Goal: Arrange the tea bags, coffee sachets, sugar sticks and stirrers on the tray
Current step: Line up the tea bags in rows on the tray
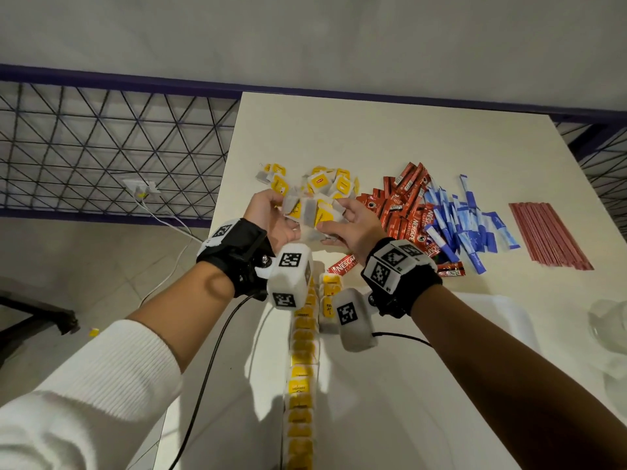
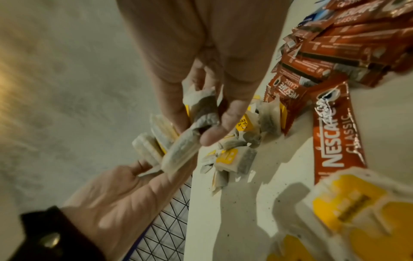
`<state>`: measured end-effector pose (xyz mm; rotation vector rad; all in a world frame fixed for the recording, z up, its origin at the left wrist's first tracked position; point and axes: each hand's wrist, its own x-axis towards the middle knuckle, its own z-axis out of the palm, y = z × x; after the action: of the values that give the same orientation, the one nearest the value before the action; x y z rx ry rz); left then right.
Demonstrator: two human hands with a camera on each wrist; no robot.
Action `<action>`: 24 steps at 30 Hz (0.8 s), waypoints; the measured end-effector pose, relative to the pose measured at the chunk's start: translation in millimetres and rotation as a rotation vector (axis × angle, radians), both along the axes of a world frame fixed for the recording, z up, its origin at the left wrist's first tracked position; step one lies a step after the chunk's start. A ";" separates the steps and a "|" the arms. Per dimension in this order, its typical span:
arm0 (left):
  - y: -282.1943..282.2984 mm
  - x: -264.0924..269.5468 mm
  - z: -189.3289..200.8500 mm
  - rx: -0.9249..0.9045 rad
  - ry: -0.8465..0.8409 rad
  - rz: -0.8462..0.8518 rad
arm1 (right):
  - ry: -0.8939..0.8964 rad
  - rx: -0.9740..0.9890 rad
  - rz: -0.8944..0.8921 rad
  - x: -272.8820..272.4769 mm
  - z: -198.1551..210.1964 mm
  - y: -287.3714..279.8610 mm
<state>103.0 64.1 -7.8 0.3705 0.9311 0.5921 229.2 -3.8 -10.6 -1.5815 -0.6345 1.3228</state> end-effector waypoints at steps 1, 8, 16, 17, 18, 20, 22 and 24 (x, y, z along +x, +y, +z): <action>-0.9 -1.8 2.0 -0.018 -0.038 0.014 | 0.024 0.002 -0.017 0.4 0.8 0.2; -5.5 -22.6 11.0 -0.087 -0.042 0.133 | 0.007 0.041 -0.042 2.8 5.6 -1.6; -20.3 -39.7 9.7 -0.035 0.138 -0.074 | 0.037 0.042 0.017 -9.7 19.3 -5.3; -24.1 -39.7 10.9 -0.016 0.135 -0.110 | 0.047 0.033 0.039 -13.3 20.3 -7.0; -27.8 -40.0 12.4 0.012 0.129 -0.146 | 0.050 0.024 0.065 -17.1 20.2 -8.5; -35.2 -41.3 13.9 0.082 0.118 -0.212 | 0.022 0.014 0.120 -24.7 19.9 -12.7; -41.1 -42.8 14.4 0.148 0.119 -0.252 | -0.029 0.009 0.135 -29.2 20.8 -16.3; -46.0 -47.2 13.3 0.194 0.119 -0.267 | -0.053 0.020 0.126 -31.2 22.6 -22.5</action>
<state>55.9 18.2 5.5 0.6991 0.9216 0.4190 198.1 -26.3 12.0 -1.5862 -0.7889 1.3654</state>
